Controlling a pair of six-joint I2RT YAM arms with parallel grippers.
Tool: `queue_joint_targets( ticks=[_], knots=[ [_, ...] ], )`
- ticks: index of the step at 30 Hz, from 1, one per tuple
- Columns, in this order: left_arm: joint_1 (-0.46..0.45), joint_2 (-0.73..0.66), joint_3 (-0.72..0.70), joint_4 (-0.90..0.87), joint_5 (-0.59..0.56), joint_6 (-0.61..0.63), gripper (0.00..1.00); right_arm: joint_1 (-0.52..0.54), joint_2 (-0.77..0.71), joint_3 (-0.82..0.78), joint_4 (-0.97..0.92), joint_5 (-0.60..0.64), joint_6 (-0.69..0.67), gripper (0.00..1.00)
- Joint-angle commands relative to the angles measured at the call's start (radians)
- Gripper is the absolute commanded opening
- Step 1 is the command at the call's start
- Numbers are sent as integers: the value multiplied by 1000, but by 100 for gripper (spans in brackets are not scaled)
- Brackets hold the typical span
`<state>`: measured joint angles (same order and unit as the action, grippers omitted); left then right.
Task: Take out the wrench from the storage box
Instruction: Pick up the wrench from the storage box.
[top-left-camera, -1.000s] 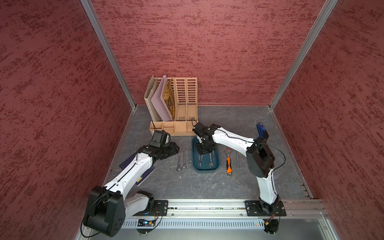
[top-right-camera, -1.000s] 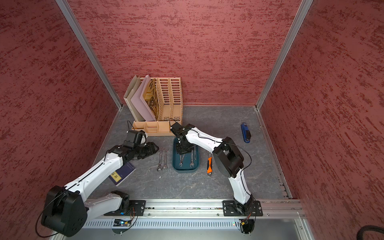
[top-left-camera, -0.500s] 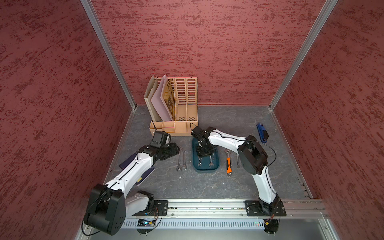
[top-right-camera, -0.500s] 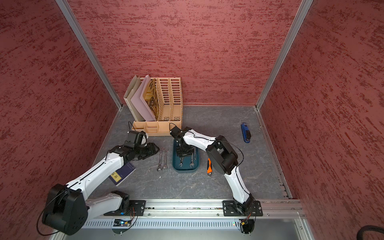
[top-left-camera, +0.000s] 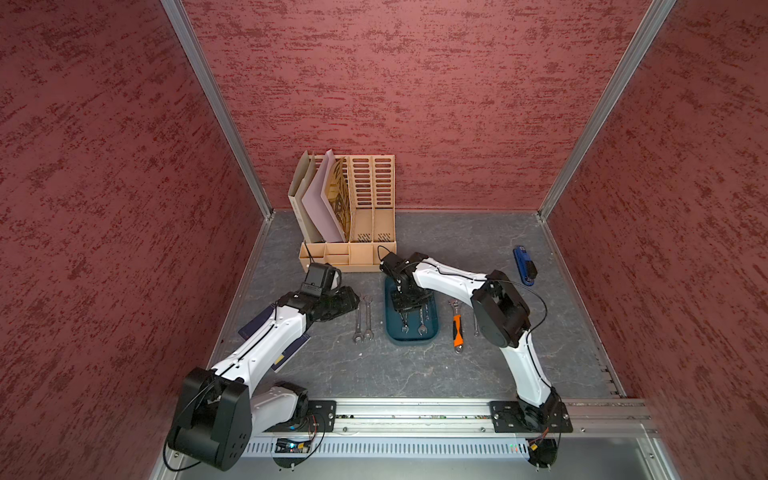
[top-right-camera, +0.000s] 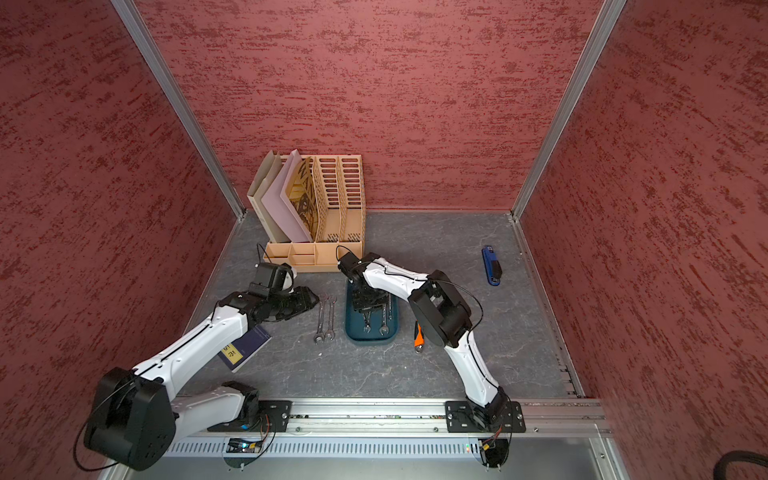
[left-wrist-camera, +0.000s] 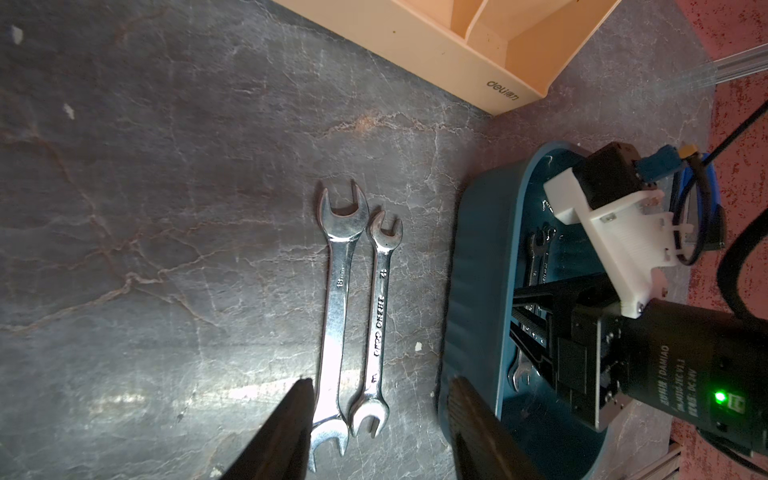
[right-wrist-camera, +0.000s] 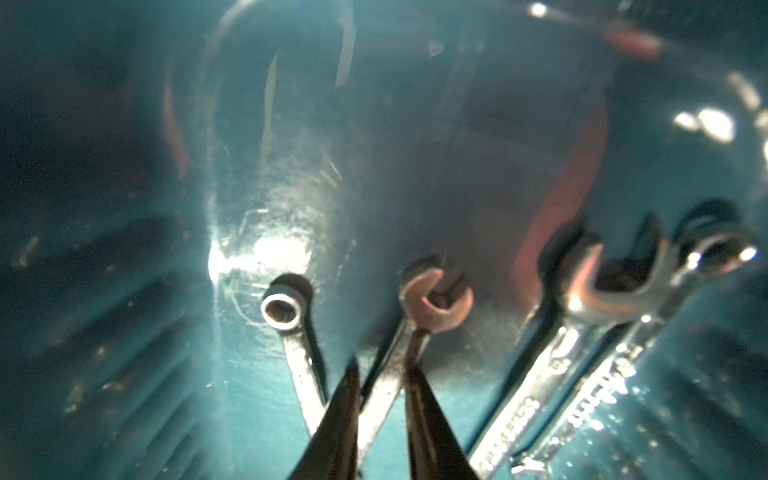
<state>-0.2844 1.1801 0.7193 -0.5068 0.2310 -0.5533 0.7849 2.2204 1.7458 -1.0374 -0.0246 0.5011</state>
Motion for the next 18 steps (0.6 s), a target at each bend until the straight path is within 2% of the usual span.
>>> queue_joint_targets(
  ticks=[1, 18],
  knots=[
    [8, 3, -8, 20, 4, -5, 54, 5, 57, 4, 17, 55, -33, 20],
    [11, -2, -6, 11, 2, -4, 54, 5, 26, 74, -32, 78, -93, 12]
  ],
)
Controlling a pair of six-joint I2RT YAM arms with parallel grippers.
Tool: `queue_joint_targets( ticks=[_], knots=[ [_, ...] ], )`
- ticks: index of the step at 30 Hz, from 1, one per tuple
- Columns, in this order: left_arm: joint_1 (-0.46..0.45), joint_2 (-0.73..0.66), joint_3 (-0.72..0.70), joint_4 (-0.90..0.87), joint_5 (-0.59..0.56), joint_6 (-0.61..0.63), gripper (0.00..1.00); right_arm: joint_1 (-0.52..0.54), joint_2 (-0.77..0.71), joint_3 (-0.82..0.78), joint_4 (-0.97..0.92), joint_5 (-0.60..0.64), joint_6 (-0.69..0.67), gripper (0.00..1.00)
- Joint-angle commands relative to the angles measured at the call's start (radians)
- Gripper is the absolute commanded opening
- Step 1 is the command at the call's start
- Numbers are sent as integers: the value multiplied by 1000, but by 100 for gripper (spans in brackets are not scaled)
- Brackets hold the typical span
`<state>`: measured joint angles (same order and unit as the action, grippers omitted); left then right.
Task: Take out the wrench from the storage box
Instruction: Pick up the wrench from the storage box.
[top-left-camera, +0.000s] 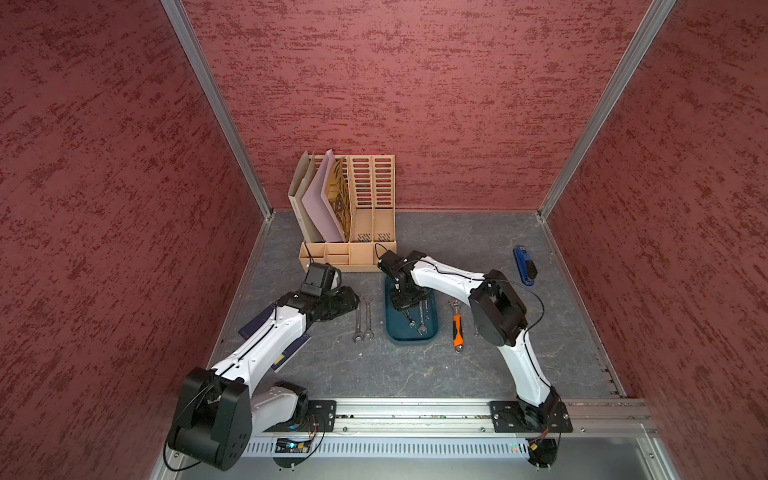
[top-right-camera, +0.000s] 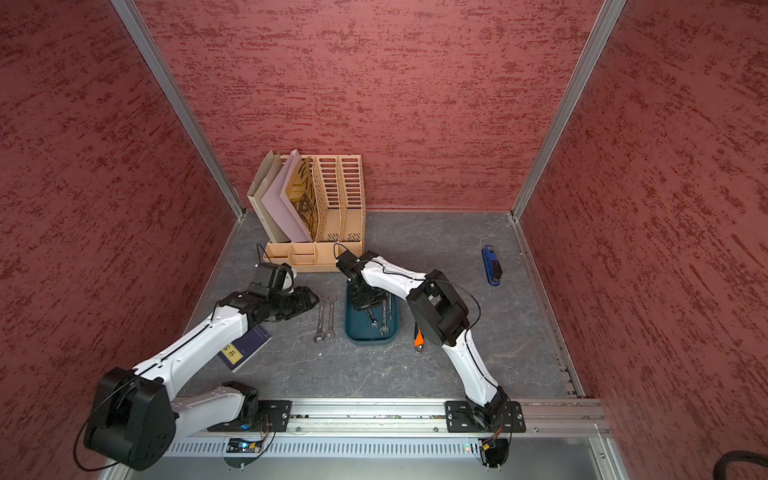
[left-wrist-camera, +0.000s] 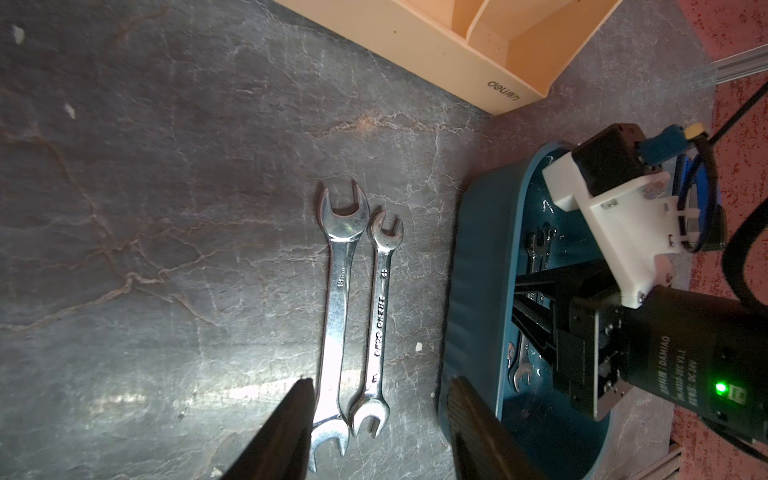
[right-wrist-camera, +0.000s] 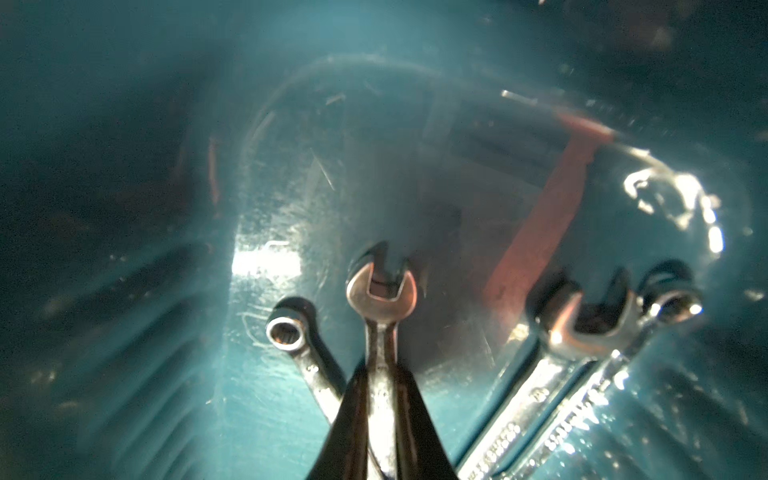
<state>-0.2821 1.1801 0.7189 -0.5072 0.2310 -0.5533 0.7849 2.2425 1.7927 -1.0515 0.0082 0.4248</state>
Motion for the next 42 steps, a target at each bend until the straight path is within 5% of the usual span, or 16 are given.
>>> queue_joint_targets(
  ticks=[1, 27, 42],
  knots=[
    [9, 0, -7, 12, 4, -5, 54, 5, -5, 32, -24, 47, -19, 12],
    [10, -3, 10, -7, 5, -2, 54, -40, -258, 98, -178, 119, -65, 12],
    [11, 7, 29, -17, 5, 1, 54, -228, -528, -196, -134, 119, -96, 12]
  ],
)
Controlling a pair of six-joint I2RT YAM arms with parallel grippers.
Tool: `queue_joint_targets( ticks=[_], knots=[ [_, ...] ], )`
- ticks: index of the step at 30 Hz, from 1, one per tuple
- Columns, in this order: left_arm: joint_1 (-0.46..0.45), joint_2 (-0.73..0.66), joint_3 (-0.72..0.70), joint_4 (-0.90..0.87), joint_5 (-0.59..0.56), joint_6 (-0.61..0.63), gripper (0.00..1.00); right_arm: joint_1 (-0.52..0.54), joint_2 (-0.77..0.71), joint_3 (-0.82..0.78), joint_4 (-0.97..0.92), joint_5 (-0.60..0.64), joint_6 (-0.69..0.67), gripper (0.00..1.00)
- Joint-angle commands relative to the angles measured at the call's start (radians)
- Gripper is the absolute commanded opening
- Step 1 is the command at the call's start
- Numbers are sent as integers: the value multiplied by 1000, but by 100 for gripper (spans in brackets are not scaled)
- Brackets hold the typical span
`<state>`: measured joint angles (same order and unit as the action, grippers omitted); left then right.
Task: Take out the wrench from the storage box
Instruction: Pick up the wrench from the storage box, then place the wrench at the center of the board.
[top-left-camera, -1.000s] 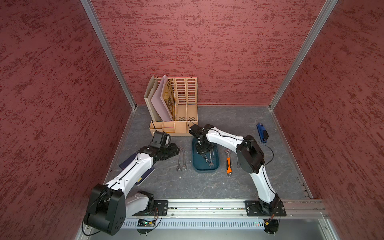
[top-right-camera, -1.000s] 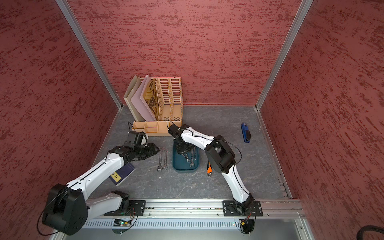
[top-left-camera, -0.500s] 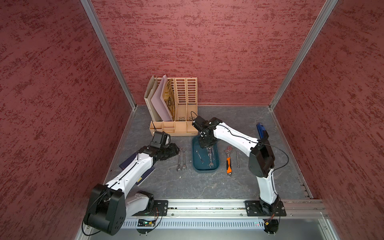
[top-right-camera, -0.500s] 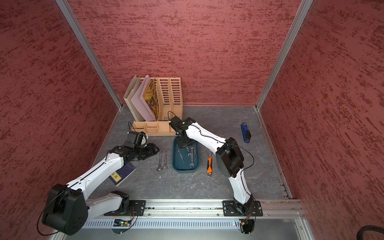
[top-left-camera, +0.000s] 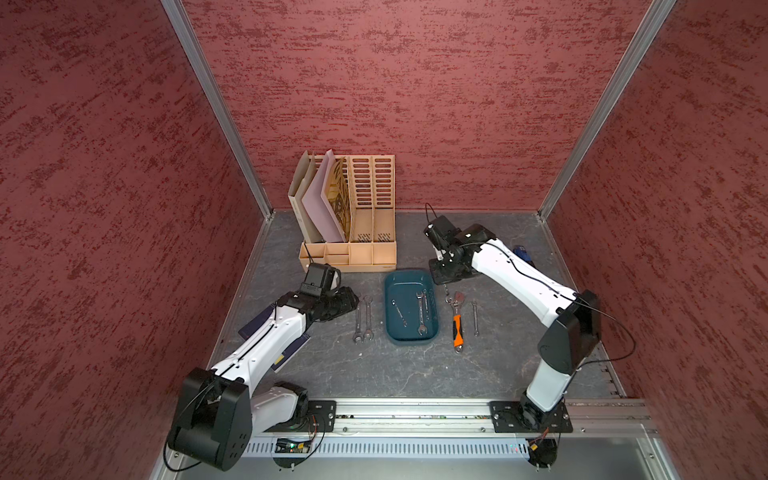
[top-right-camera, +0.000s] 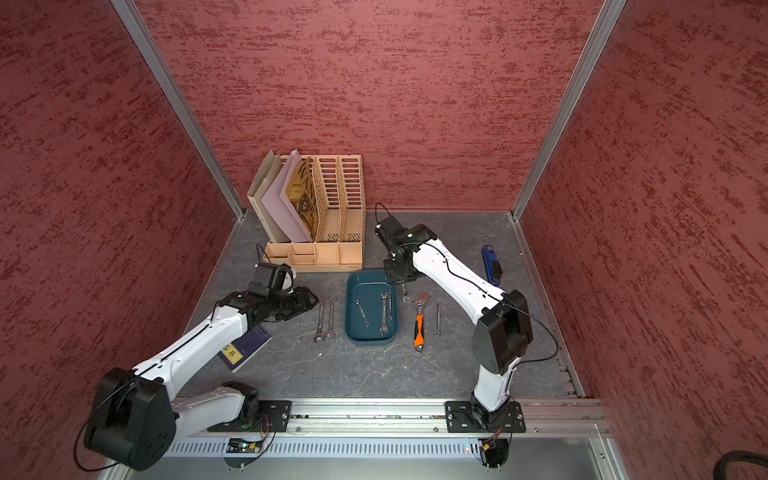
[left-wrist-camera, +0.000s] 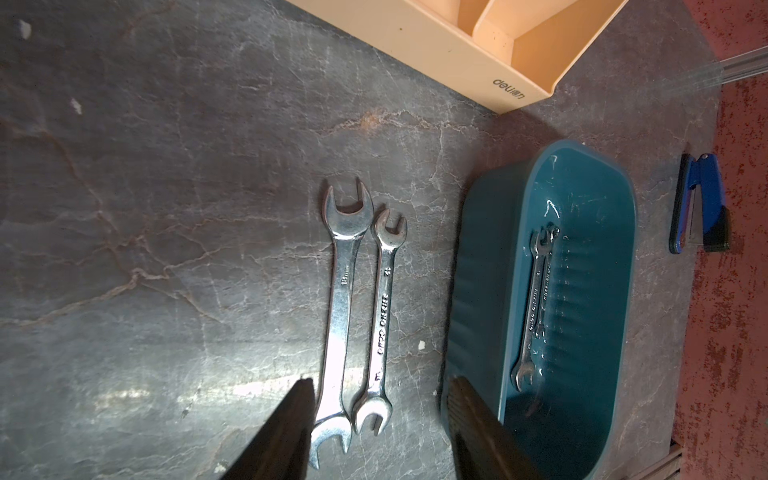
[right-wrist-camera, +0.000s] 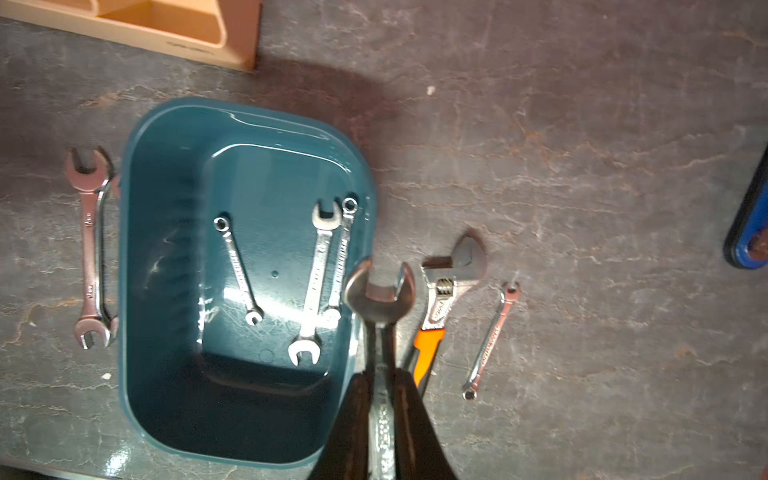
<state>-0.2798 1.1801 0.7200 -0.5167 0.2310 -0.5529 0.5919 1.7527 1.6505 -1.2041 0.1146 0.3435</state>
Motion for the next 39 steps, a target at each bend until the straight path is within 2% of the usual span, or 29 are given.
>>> queue_joint_targets(
  ticks=[1, 6, 15, 30, 39],
  knots=[
    [8, 9, 29, -7, 6, 1, 54, -51, -51, -78, 26, 11, -14, 12],
    [8, 15, 34, -6, 8, -1, 54, -131, -107, -238, 90, -3, -24, 12],
    [7, 23, 31, -3, 13, -2, 54, -247, -110, -462, 229, -5, -53, 13],
    [1, 18, 27, 2, 22, -12, 54, -270, 17, -537, 345, 32, -28, 13],
    [-19, 18, 34, 2, 16, -29, 55, -286, 33, -571, 375, 36, -13, 14]
  ],
)
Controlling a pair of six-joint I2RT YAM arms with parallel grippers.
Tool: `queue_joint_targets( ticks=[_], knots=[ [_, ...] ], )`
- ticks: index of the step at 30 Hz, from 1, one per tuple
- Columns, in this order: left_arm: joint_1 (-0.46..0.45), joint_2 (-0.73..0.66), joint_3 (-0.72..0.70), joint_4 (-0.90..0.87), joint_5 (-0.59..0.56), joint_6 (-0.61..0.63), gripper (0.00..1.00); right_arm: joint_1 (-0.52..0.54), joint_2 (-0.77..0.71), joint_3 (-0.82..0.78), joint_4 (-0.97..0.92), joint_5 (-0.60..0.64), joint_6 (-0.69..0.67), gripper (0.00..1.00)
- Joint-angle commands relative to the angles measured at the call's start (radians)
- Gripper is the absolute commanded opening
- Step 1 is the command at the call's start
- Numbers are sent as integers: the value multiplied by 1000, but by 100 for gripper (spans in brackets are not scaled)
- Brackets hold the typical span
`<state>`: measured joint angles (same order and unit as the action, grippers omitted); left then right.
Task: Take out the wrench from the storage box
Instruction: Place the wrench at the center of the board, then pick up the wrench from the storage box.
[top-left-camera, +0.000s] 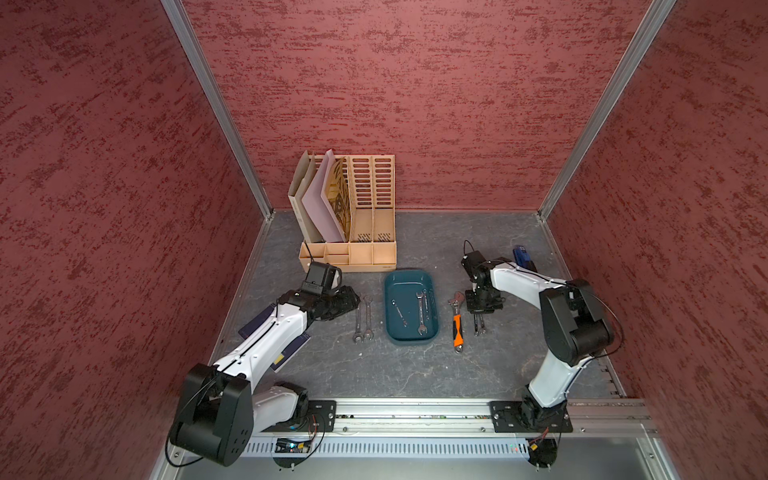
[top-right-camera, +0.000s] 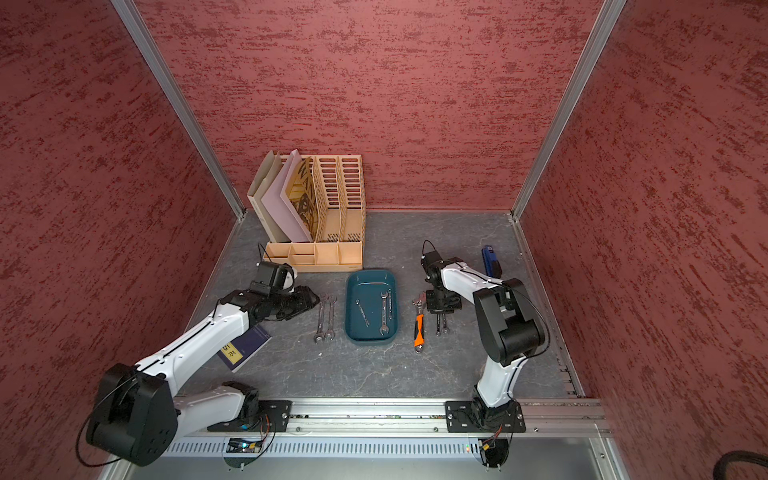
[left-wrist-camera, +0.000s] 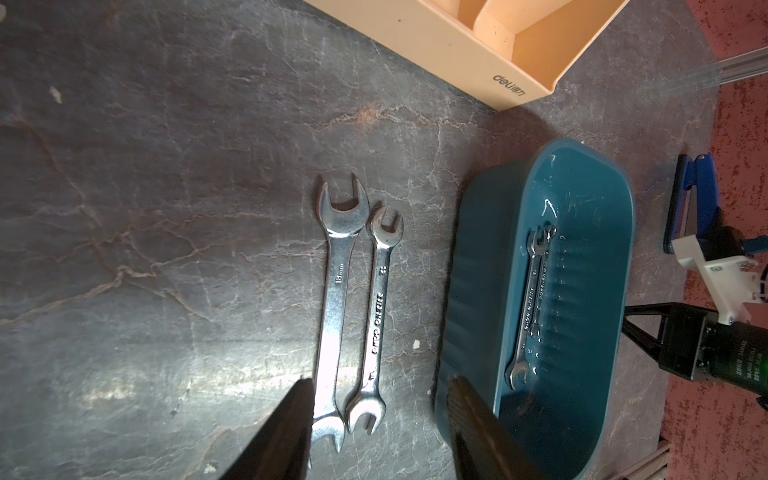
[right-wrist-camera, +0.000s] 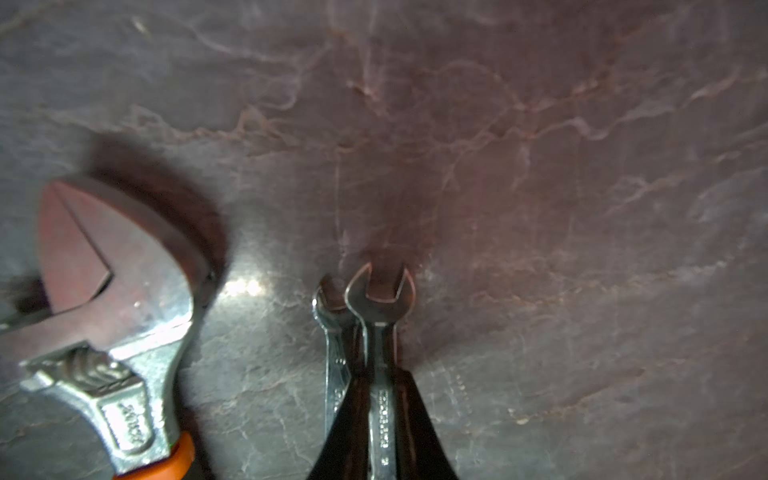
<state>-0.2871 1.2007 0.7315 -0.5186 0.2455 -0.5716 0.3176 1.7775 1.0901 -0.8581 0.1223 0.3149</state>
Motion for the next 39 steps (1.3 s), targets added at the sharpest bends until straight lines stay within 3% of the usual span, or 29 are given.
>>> queue_joint_targets(
  ticks=[1, 7, 14, 28, 39],
  knots=[
    [-18, 0, 25, 3, -3, -13, 55, -14, 9, -13, 30, 28, 18, 15],
    [-85, 19, 93, -65, -74, -24, 55, -19, -12, -13, 29, 7, 29, 31],
    [-230, 63, 259, -200, -213, -52, 56, -19, -110, -2, 19, -67, 37, 44],
    [-462, 313, 555, -279, -312, -110, 56, -19, -258, 24, 23, -184, 35, 46],
    [-494, 575, 665, -242, -249, -128, 56, -19, -296, 2, 32, -237, 36, 46]
  ],
)
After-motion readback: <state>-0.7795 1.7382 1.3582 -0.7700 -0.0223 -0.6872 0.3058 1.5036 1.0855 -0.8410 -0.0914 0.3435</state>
